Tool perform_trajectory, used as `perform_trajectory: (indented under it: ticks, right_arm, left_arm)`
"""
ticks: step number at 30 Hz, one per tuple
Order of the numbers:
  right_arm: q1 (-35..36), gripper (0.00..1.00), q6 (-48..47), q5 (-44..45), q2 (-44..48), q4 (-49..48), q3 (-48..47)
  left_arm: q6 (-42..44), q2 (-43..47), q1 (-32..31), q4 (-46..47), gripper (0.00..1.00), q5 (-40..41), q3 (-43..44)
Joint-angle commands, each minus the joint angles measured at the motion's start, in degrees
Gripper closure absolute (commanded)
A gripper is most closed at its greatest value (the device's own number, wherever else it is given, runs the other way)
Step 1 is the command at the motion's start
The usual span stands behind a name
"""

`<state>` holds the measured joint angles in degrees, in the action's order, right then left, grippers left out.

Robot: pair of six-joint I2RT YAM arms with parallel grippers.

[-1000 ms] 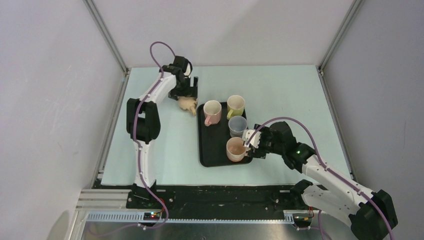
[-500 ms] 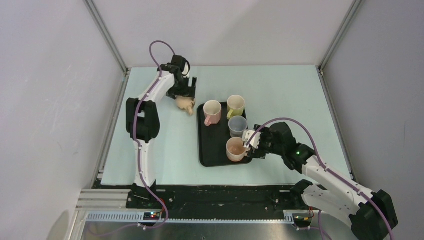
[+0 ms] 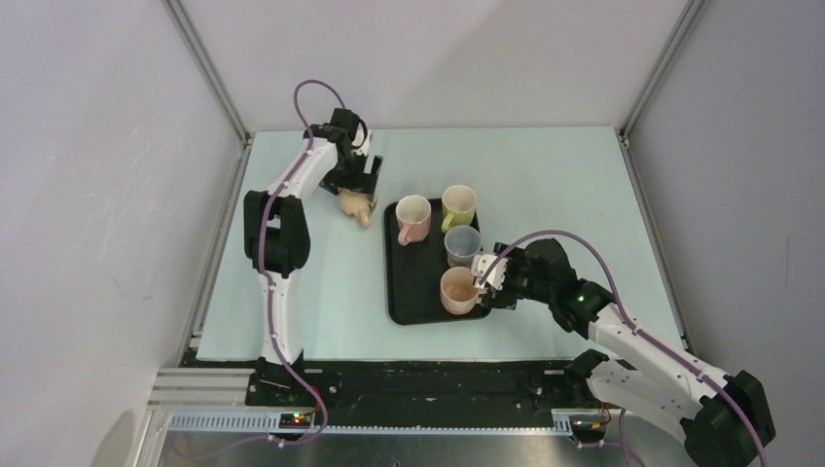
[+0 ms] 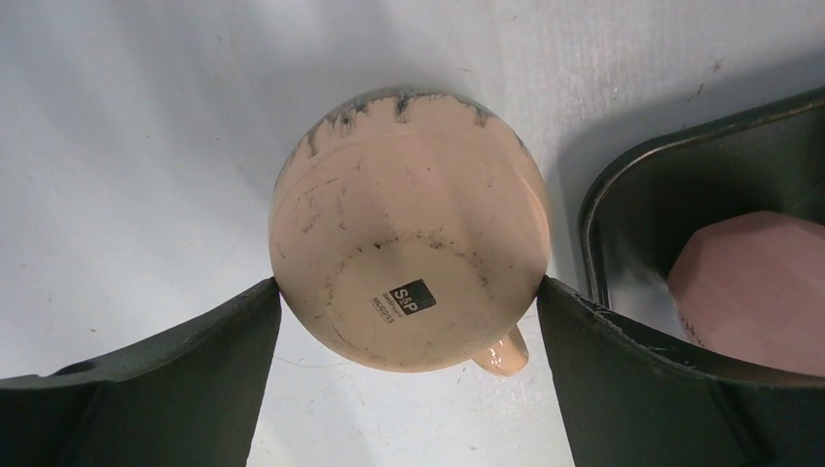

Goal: Turn the mug right side up

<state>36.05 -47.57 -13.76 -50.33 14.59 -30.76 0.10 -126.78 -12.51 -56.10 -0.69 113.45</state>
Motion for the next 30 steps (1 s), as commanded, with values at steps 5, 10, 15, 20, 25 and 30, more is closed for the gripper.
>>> perform_trajectory:
  ticks: [5, 10, 15, 20, 25, 30]
  right_arm:
    - [0.40, 0.19, 0.89, 0.41, 1.24, -2.46, 0.35]
    - [0.35, 0.19, 0.93, 0.26, 1.28, -2.51, 0.35]
    - [0.48, 0.19, 1.01, -0.07, 1.02, -2.57, 0.47]
    - [0.73, 0.19, 0.73, 0.32, 0.93, -2.89, 0.74]
    - [0.77, 0.19, 0.64, 0.48, 0.97, -3.12, 0.88]
    - [0.79, 0.19, 0.59, 0.59, 0.79, -3.16, 0.88]
  left_arm:
    - [3.54, -4.78, 0.71, -11.17, 0.00, 1.13, -1.04]
    - [4.86, -4.94, 1.02, -10.92, 0.19, -3.32, 0.00]
    - [5.47, -4.40, 1.16, -10.92, 0.38, -7.60, 1.32]
    - [6.23, -1.22, 1.52, -10.26, 0.43, -11.13, 2.41]
    - [7.04, 2.04, 1.99, -8.75, 0.47, -13.95, 1.69]
    - [7.11, 3.96, 1.97, -8.04, 0.12, -12.60, -0.49]
